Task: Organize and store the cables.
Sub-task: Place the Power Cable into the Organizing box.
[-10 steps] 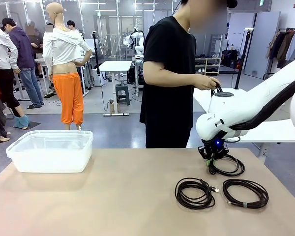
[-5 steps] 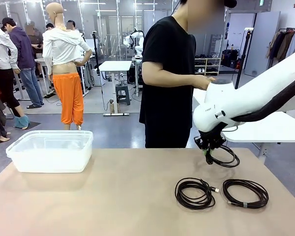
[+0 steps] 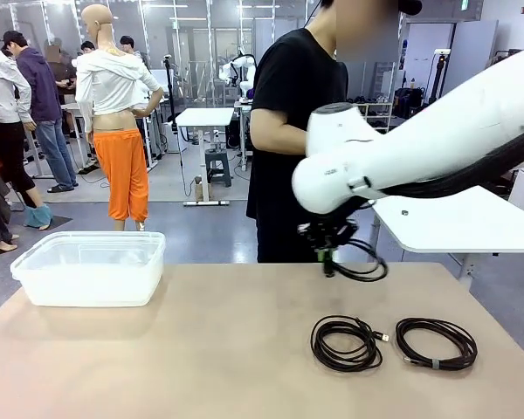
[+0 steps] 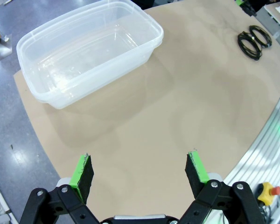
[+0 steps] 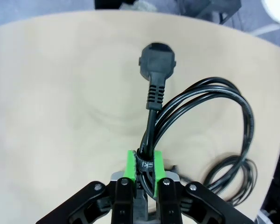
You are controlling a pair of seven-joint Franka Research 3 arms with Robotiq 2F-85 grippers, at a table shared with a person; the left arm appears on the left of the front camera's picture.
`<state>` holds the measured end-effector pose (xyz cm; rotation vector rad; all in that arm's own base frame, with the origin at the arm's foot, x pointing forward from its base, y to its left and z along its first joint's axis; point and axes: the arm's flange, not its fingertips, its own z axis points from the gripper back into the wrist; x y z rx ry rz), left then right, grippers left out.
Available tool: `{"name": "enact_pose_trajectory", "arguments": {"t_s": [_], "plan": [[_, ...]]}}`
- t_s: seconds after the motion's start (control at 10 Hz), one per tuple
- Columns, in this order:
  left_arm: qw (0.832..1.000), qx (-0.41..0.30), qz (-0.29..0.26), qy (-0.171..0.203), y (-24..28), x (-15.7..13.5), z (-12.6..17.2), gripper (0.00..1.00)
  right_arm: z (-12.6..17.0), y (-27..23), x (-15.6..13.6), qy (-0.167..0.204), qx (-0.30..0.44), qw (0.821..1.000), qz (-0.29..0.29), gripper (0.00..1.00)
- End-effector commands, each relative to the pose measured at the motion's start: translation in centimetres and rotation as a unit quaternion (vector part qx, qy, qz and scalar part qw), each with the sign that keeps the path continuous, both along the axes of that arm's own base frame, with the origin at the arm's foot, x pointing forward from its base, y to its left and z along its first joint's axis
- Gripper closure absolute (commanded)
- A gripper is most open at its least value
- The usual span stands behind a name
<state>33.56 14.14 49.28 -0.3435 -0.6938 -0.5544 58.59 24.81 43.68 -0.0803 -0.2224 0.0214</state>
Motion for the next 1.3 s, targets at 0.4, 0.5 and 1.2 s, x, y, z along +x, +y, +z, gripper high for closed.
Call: {"name": "enact_pose_trajectory", "arguments": {"t_s": [0.4,0.5,1.2], "plan": [[1.0,-0.005,-0.007,-0.004,0.2,0.0,0.0,0.0,-5.3,16.0,0.3,0.043,0.029,0.998,0.03,0.82],[1.0,-0.005,-0.007,-0.004,0.2,0.0,0.0,0.0,-6.4,17.2,0.0,0.058,0.032,0.997,0.037,0.82],[1.0,-0.005,-0.007,-0.004,0.2,0.0,0.0,0.0,-11.9,17.8,-0.5,0.111,0.083,0.99,0.025,0.82]]}}
